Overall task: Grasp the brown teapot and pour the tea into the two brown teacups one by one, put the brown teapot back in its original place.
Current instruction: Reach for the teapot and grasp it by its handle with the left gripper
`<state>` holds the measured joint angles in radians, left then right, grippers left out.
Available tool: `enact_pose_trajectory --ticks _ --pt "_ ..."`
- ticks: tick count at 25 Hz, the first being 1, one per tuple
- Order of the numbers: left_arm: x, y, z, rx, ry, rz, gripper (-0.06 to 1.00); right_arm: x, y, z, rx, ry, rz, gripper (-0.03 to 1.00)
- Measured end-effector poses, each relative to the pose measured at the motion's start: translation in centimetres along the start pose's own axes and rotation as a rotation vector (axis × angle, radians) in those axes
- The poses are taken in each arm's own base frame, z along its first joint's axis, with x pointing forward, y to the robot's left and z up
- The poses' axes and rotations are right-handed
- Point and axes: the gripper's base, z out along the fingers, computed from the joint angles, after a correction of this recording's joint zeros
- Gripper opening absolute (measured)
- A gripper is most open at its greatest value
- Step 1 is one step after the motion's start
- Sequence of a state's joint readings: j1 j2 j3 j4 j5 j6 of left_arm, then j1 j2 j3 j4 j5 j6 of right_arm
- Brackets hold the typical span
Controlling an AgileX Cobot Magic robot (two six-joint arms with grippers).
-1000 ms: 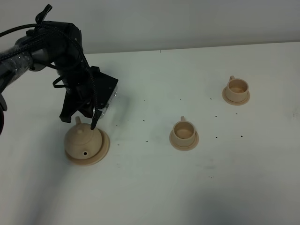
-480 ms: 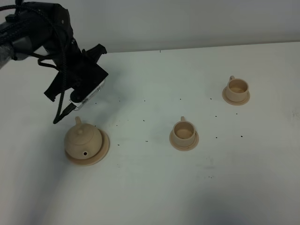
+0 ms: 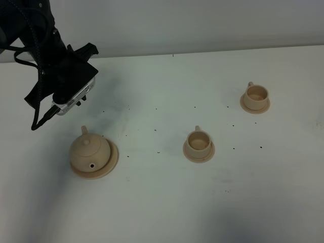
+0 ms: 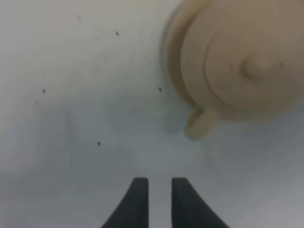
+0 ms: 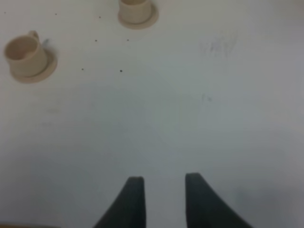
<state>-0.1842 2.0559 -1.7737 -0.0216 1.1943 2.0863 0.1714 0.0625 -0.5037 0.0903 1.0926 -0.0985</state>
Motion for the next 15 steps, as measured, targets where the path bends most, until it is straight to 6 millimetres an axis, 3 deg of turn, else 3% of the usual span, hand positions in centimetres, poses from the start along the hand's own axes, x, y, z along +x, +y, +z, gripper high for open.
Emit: enact_pose_trajectory --ticks 11,15 --pt "-0.4 0.3 0.1 -0.030 -0.058 -0.043 0.14 0.0 0.0 0.0 -0.001 0.000 0.000 0.23" --pt "-0.4 0.6 1.7 0.003 -0.086 -0.167 0.14 0.0 0.0 0.0 -0.001 0.000 0.000 0.23"
